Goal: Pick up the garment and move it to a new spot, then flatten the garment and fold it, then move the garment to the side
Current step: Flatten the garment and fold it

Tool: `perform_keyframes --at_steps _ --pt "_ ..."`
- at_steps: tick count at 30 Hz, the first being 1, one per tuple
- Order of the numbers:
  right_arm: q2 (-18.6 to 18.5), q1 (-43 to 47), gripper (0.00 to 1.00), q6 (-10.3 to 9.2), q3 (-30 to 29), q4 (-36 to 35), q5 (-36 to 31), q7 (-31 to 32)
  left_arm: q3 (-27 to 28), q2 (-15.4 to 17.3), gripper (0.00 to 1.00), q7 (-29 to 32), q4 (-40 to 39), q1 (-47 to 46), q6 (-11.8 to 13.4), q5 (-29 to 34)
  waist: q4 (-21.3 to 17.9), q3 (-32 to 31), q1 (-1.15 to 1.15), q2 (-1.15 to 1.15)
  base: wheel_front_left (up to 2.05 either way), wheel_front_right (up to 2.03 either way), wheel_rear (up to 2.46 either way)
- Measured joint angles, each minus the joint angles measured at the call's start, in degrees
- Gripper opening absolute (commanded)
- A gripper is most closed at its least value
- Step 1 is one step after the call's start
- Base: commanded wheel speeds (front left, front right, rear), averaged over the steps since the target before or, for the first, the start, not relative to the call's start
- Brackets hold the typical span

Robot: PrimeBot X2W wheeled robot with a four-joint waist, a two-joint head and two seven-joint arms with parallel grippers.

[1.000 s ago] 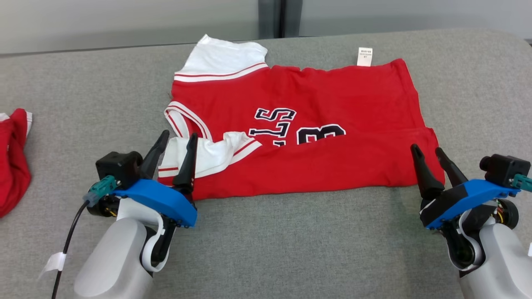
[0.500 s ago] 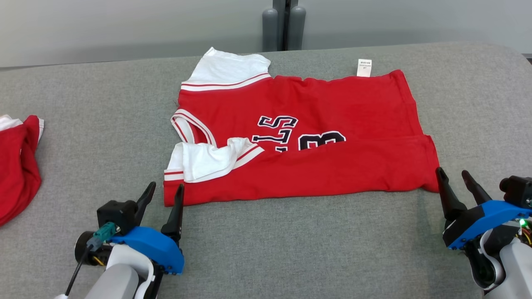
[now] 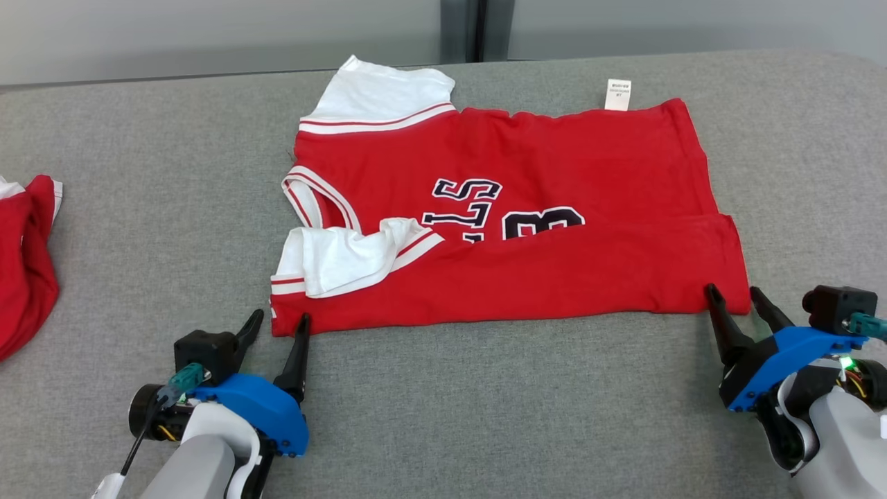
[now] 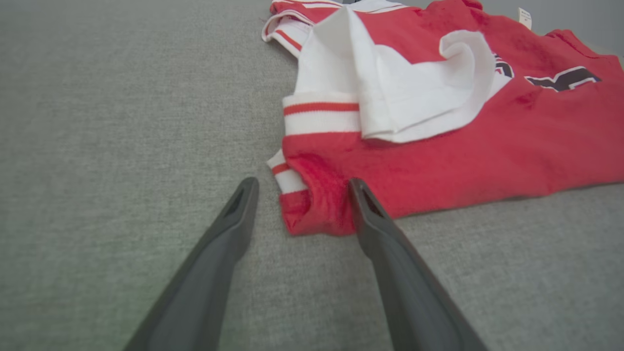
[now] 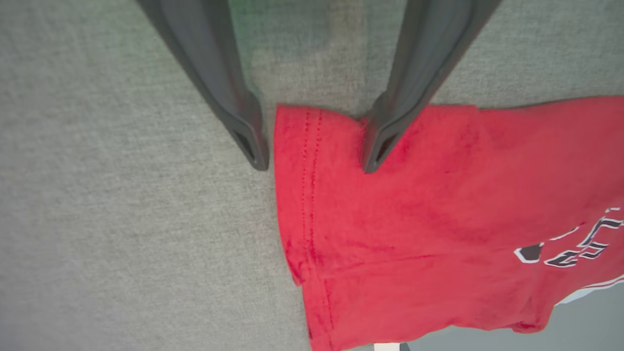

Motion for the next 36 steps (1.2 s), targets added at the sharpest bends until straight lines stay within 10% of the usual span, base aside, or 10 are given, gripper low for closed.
perform_keyframes --at_steps 8,9,11,26,36 --pt "1.3 -3.5 1.0 0.0 3.1 3.9 1.2 -1.0 -0.8 -2.4 1.0 0.6 3.6 -3.3 -1.1 -1.5 0.6 0.8 0.0 0.0 0.0 0.0 0.0" --pt "1.3 -3.8 1.0 0.0 3.5 4.2 1.4 -1.0 -0.8 -2.8 0.67 0.8 4.0 -3.6 -1.6 -2.1 0.7 0.8 0.0 -0.01 0.0 0.0 0.0" --pt "1.5 -4.4 0.0 -0.01 4.4 5.1 2.3 -1.2 -0.7 -3.5 0.0 0.8 4.7 -4.2 -2.1 -2.9 0.8 0.8 0.0 -0.01 0.0 0.0 0.0" --pt "0.1 0.8 0.0 0.02 8.1 4.8 8.5 -7.6 1.4 -3.5 0.0 -4.0 1.5 1.6 -2.7 -6.2 1.6 -5.4 0.0 -0.01 0.0 0.0 0.0" --pt "-0.7 12.1 0.0 0.03 7.8 -3.7 8.9 -7.8 2.6 -1.8 0.0 -4.5 -8.2 15.6 1.8 -7.2 1.6 -9.2 -0.01 -0.02 0.0 0.0 0.0"
